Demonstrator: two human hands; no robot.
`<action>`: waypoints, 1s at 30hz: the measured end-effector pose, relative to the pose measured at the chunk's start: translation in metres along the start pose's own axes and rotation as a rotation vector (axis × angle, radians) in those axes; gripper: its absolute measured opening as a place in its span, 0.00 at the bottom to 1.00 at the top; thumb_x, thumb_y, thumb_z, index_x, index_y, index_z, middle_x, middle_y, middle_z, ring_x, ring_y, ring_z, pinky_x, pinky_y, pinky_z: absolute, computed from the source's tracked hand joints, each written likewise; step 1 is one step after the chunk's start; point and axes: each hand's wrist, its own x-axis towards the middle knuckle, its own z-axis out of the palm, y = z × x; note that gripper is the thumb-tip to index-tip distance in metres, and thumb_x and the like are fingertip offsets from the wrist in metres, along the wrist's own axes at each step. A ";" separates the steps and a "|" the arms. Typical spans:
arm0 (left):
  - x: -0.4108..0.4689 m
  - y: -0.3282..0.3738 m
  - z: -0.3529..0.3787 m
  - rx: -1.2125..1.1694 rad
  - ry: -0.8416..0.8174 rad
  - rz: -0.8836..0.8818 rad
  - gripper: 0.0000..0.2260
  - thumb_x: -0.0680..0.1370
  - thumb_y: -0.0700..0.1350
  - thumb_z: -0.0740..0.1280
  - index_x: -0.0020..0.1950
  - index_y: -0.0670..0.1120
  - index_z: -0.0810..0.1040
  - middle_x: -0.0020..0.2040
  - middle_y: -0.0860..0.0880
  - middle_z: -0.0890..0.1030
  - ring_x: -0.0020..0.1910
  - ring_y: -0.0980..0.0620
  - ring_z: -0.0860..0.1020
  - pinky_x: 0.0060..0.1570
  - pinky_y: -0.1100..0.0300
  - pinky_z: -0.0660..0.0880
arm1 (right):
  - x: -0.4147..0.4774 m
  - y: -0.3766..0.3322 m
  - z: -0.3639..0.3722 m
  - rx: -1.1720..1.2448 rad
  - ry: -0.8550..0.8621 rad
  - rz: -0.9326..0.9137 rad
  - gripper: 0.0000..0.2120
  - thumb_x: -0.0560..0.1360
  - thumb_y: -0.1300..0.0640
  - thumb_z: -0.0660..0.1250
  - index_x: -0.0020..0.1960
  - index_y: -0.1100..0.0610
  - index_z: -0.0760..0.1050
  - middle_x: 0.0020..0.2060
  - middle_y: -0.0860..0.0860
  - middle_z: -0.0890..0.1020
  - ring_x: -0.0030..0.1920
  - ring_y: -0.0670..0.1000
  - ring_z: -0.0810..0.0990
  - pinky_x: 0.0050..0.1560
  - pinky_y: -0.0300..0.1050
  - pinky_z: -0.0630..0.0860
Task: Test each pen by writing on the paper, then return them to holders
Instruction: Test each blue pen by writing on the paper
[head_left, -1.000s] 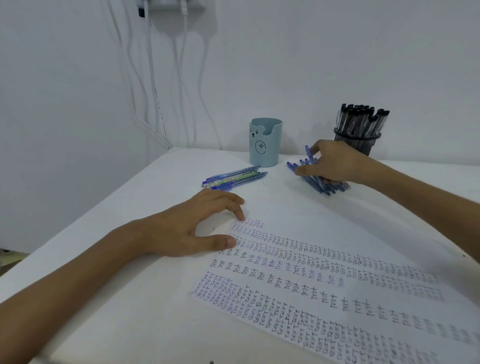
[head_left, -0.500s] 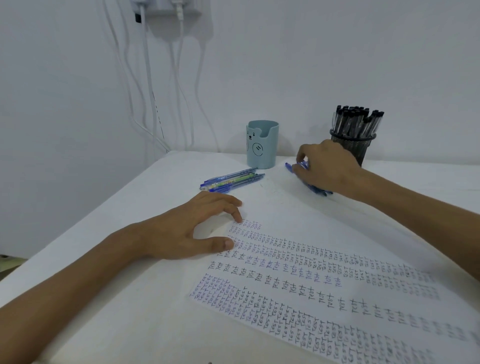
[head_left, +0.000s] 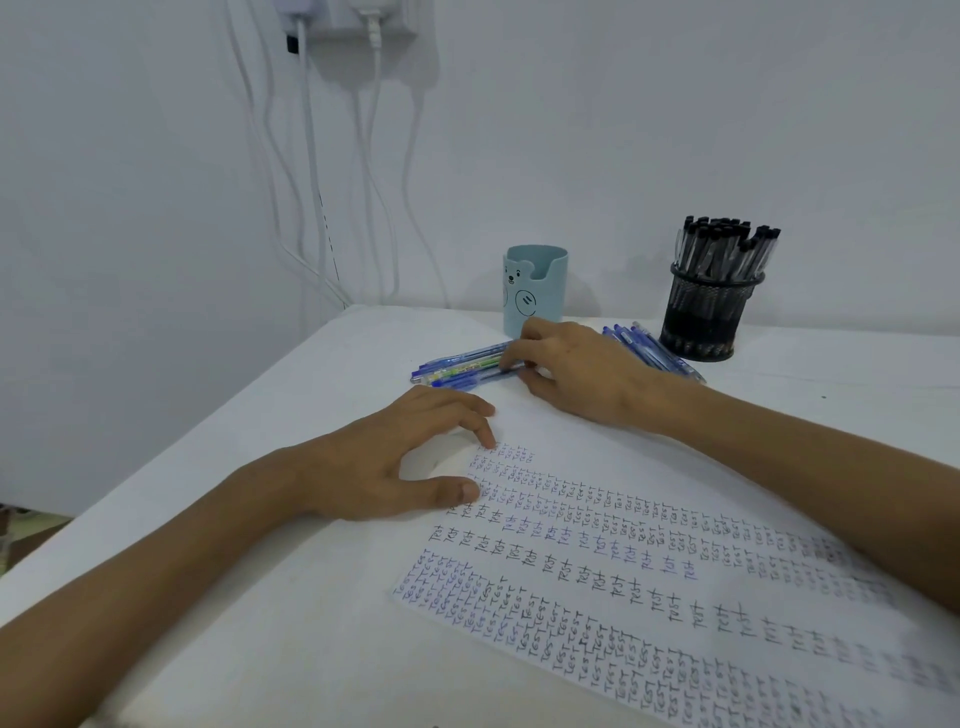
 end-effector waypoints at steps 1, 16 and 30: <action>0.000 0.000 0.000 -0.001 0.000 0.001 0.18 0.80 0.58 0.70 0.69 0.58 0.75 0.75 0.63 0.68 0.79 0.57 0.61 0.76 0.64 0.59 | -0.001 0.001 -0.001 0.007 0.009 -0.004 0.10 0.81 0.56 0.64 0.61 0.51 0.77 0.54 0.50 0.76 0.53 0.55 0.77 0.47 0.55 0.78; 0.000 0.001 -0.001 0.002 -0.009 0.004 0.18 0.80 0.57 0.70 0.69 0.58 0.75 0.76 0.62 0.68 0.79 0.56 0.61 0.77 0.61 0.60 | -0.011 0.011 -0.009 0.043 0.043 0.030 0.09 0.83 0.51 0.56 0.51 0.56 0.69 0.43 0.49 0.76 0.44 0.55 0.74 0.42 0.49 0.69; 0.001 0.001 0.000 0.010 0.002 0.029 0.18 0.80 0.57 0.70 0.69 0.57 0.75 0.75 0.62 0.68 0.79 0.56 0.61 0.75 0.65 0.59 | -0.016 -0.002 -0.021 0.149 0.122 0.155 0.33 0.73 0.25 0.57 0.36 0.56 0.63 0.34 0.49 0.69 0.36 0.48 0.65 0.36 0.44 0.60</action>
